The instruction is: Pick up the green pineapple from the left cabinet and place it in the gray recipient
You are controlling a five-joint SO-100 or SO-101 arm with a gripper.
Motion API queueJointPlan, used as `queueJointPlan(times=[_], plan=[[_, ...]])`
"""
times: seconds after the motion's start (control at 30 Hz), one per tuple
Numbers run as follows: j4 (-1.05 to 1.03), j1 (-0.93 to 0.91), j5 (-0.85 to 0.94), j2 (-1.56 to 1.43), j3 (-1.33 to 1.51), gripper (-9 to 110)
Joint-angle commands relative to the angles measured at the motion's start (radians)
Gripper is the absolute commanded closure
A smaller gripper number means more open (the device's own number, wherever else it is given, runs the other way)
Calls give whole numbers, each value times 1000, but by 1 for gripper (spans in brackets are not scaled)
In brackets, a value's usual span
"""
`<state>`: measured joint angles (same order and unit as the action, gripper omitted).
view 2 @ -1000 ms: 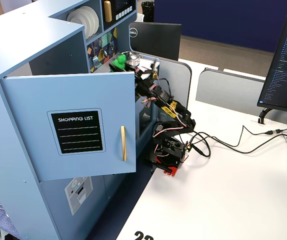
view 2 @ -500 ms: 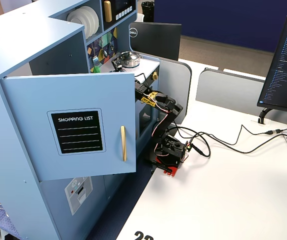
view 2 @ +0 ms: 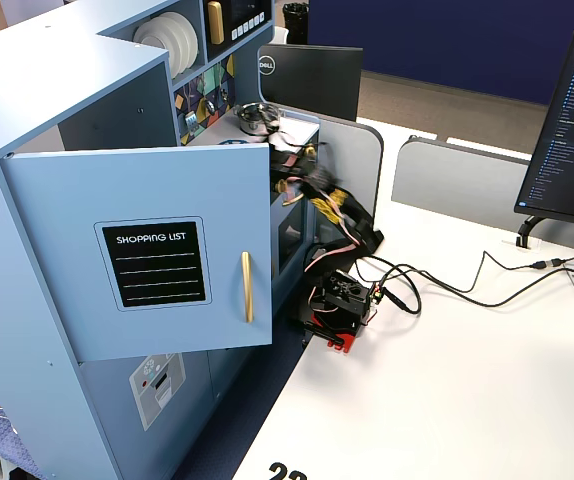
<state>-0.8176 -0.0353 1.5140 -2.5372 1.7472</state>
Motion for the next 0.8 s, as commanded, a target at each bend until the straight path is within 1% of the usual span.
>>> queueJointPlan(times=[0.0, 0.07, 0.13, 0.2, 0.33, 0.43, 0.5, 0.6, 0.67, 0.7, 0.77], plan=[[-422, -5, 123, -242, 147, 83], [-518, 2, 120, -310, 293, 86], [-509, 14, 94, -373, 472, 88], [-433, 26, 103, -413, 663, 90], [-198, 52, 115, -443, 1019, 90], [-138, 60, 149, -433, 1189, 93], [-183, 49, 140, -446, 1253, 96], [-402, 18, 144, -483, 1253, 98], [-572, -8, 207, -545, 1255, 99], [-644, -17, 206, -581, 1255, 99], [-709, -5, 54, -640, 1255, 98]])
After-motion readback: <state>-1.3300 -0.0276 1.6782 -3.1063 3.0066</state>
